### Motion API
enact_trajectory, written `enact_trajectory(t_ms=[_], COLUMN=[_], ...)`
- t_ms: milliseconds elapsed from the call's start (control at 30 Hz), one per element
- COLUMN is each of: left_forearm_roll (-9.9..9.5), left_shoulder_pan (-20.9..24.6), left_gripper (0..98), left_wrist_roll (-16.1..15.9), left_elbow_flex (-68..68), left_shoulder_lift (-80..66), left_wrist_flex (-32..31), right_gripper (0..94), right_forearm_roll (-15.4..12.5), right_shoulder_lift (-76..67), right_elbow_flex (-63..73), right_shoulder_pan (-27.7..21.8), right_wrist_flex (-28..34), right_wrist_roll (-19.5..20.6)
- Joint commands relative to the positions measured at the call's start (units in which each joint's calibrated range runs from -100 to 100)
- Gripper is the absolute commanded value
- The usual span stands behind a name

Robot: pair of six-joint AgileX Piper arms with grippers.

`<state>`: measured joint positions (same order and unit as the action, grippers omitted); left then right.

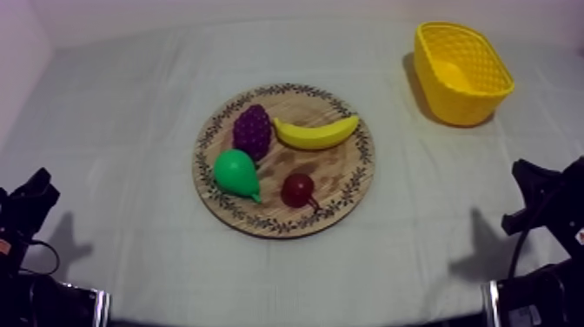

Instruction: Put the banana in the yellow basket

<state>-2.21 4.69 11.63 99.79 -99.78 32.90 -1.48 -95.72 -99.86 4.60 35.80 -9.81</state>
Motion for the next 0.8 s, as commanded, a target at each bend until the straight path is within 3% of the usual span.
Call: enact_trajectory(t_ms=[0,767], left_forearm_roll=[0.03,0.03], left_shoulder_pan=[-0.02,-0.02], left_gripper=[0.1,0.1], left_wrist_roll=[0.02,0.02], left_elbow_flex=[-0.01,-0.01], left_shoulder_lift=[-0.05,-0.05], left_wrist_flex=[0.00,0.00], right_gripper=[0.4,0.4], right_forearm_roll=[-0.01,0.11], right_shoulder_lift=[-0.03,-0.03], right_elbow_flex=[-0.03,-0.03], right_shoulder_pan=[0.00,0.29], right_wrist_flex=[0.08,0.19], right_wrist_roll=[0.02,0.70])
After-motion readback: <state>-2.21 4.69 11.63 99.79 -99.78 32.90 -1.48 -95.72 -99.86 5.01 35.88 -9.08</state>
